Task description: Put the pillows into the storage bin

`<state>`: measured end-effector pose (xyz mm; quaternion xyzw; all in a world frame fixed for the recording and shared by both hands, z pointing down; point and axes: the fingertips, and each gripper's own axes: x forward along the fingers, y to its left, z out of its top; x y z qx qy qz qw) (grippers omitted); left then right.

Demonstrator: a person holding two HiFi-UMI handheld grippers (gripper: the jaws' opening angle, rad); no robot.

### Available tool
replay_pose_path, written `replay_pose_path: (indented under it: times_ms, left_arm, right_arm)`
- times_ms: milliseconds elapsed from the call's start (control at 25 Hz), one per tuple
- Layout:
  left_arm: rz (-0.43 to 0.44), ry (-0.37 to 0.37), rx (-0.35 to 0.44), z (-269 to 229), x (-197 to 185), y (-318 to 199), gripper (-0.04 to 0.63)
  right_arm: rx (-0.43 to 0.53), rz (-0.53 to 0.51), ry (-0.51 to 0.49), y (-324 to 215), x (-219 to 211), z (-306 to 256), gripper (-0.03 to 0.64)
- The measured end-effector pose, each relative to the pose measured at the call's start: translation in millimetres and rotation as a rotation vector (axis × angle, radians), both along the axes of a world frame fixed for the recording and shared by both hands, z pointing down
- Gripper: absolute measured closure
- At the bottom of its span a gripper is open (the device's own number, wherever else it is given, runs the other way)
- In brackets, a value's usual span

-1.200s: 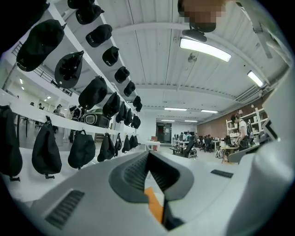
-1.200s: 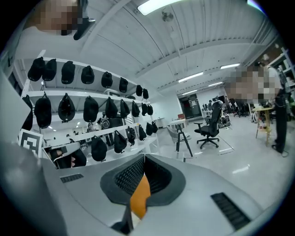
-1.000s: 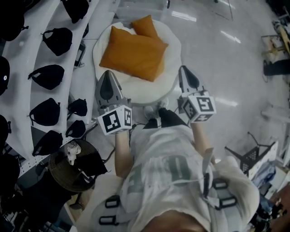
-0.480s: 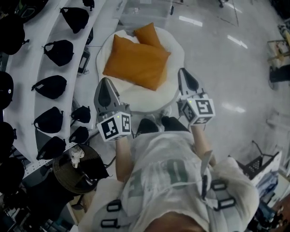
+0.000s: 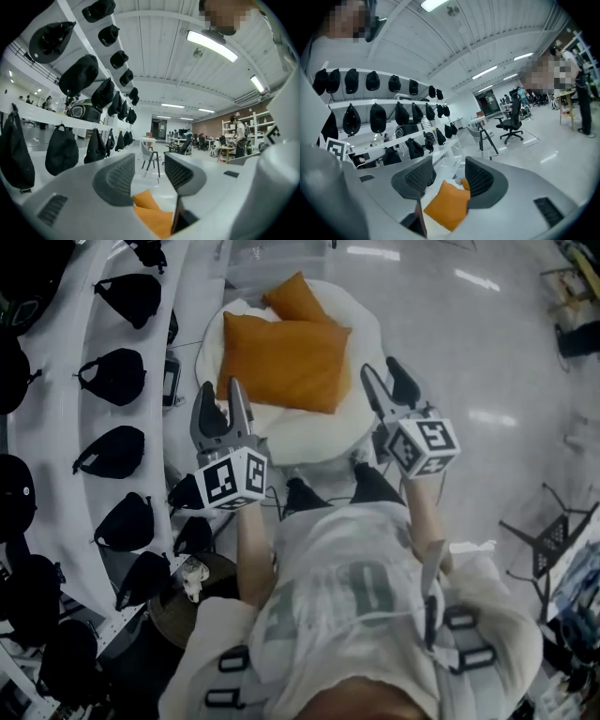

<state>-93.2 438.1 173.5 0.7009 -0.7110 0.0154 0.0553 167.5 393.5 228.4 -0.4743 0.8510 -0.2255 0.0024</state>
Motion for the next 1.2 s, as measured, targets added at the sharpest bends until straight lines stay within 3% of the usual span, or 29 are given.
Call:
replay_pose_path:
  times_ms: [120,320,560,760,1000,1200]
  left_arm:
    - [0.078,-0.035,-0.032,6.4,-14.1,-14.9,0.364]
    - [0.142,-0.108,-0.094,37.7,-46.5,-47.4,0.351]
    - [0.151,-0.148,-0.272,150.2,-95.5,-99.4,0.351]
    - [0.168,-0.225,-0.463,301.7,-129.6,-134.2,0.351]
    - [0.140,-0.201,-0.608,470.6,-164.3,-152.7,0.351]
    - [0.090,-0.152,-0.709,560.8,-199.3,-155.2,0.351]
  right_arm:
    - [-0.039,0.055,-0.018,-1.0,-15.3,8.1,0.373]
    - [-0.103,0.123,-0.046,-14.8,-42.1,33.1,0.354]
    - [-0.183,0.141,0.039,-52.3,-65.3,114.9,0.354]
    - [-0.263,0.169,0.112,-92.2,-69.4,235.6,0.354]
    - [-0.433,0.187,0.171,-114.6,-67.7,419.0,0.355]
    - [-0.618,0.167,0.267,-110.9,-85.7,546.3,0.356]
